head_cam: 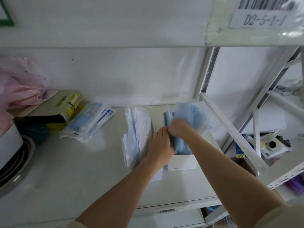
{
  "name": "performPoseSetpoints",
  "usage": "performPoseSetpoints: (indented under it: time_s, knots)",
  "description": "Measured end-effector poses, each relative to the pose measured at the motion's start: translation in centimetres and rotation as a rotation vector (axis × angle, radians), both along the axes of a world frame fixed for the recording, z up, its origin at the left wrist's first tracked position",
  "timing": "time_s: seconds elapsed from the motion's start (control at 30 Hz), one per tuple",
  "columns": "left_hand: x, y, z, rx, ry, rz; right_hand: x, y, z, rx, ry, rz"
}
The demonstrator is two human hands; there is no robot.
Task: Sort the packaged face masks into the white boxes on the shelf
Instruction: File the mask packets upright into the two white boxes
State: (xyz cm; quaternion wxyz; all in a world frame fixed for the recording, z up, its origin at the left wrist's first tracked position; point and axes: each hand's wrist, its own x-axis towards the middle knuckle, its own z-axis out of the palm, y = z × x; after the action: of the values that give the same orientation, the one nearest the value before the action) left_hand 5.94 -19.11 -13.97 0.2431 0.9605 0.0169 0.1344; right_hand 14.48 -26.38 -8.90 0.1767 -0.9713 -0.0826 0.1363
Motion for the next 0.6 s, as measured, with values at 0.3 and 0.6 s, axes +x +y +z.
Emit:
performPoseSetpoints:
  time_s: [0.3,0.6]
  knots:
    - [0.6,-0.1,-0.6,-0.004,0.012,0.002,-2.1,-1.2,-3.2,0.436,-0.368,-0.186]
    - [-0.2,0.2,0.1,0.042,-0.044,-0.004,-0.5,-1.6,0.5,0.031,-0.235,-0.057]
